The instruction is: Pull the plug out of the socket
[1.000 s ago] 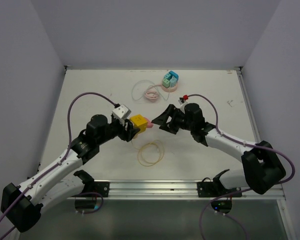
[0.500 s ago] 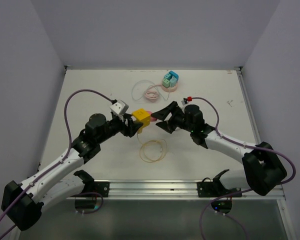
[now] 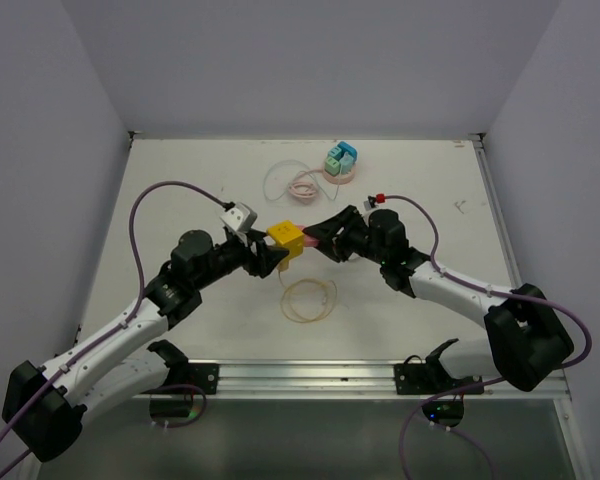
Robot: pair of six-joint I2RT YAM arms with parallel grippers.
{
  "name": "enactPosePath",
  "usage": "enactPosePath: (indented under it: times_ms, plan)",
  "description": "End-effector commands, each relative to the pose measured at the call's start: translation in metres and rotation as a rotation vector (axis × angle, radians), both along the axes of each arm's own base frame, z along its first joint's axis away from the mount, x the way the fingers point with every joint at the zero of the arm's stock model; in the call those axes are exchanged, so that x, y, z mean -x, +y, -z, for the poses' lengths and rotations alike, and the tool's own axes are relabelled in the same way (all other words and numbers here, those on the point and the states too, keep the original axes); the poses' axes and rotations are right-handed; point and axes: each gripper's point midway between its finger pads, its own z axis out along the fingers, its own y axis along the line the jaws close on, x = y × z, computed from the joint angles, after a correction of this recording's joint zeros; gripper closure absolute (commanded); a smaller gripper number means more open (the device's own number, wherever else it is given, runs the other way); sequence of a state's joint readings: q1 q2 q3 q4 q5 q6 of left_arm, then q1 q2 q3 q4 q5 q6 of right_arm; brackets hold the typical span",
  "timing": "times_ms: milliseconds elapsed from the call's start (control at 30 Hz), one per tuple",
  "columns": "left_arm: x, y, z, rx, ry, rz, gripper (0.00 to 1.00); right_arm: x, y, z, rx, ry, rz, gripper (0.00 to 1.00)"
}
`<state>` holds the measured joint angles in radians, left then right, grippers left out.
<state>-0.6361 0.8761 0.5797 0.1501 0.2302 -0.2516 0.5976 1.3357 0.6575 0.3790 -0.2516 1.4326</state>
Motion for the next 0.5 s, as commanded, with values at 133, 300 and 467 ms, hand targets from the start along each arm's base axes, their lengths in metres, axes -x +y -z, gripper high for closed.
enactPosePath:
  times_ms: [133,300,467]
  plan:
    - [0.007,-0.009,-0.047,0.118,-0.127,0.055,1.00,-0.004,0.001,-0.030,-0.053,-0.075,0.019,0.56]
    - [0.011,-0.012,-0.037,0.108,-0.110,0.073,1.00,-0.003,-0.002,-0.035,-0.041,-0.094,0.024,0.64]
    - [0.013,-0.009,-0.035,0.100,-0.108,0.068,1.00,-0.004,-0.004,-0.038,-0.022,-0.108,0.026,0.74]
